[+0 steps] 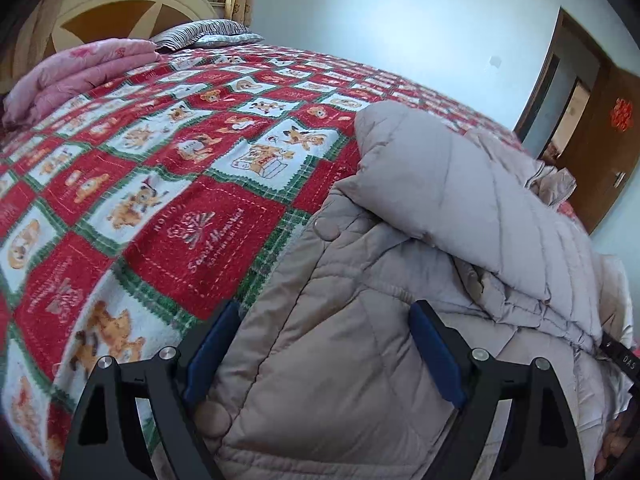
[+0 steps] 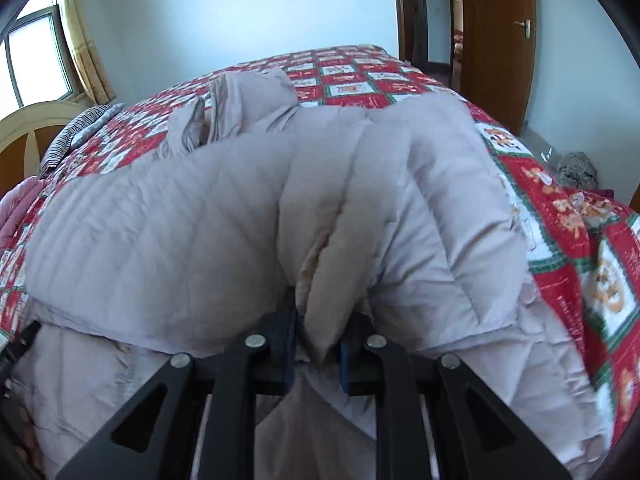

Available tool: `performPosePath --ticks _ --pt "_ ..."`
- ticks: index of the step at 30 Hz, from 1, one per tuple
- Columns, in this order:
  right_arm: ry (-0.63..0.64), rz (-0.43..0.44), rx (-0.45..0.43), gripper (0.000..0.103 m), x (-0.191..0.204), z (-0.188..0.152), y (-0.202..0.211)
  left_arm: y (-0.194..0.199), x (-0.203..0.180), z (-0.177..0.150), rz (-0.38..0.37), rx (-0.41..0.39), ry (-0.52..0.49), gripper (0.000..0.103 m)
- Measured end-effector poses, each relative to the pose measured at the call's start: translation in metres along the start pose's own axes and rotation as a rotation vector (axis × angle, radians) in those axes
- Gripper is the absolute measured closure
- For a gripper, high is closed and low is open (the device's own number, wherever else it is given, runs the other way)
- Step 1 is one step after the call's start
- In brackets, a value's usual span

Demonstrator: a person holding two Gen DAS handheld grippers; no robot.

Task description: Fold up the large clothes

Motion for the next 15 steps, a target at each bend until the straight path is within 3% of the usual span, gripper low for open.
performPosePath --ticks 3,4,7,8,11,15 --pt "0.016 0.007 0.032 0.077 0.001 0.005 0.004 0.013 -0.017 0.011 0.048 -0.016 -0.122 0.016" --pt "0.010 0.008 0.033 0.071 0.000 0.011 0.009 0.019 -0.022 0.016 0.050 -0.034 -0.152 0.016" --pt "-0.009 -0.045 -0.093 0.050 -0.013 0.024 0.049 0.041 -0.032 0.046 0.006 -0.123 -0.183 0.016" --pt "-0.012 -0.072 -0.147 0.048 -0.016 0.031 0.062 0.044 -0.033 0.055 -0.002 -0.142 -0.176 0.016" --pt "-0.005 -0.005 -0.201 0.053 -0.009 0.058 0.075 0.033 -0.044 0.087 0.004 -0.175 -0.166 0.015" --pt "0.039 0.095 -0.084 0.072 0.021 0.074 0.027 -0.012 -0.076 0.111 0.037 -0.163 -0.243 0.015"
Point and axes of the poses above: each gripper's, at about its wrist camera, not at the fingertips, and y roughly against the way its jaws point, x to its left, z to its top, the point moved 2 cm from there along -y, roughly the way its jaws point, and after that the axes turned 11 degrees about -x, right-handed, at the moved point
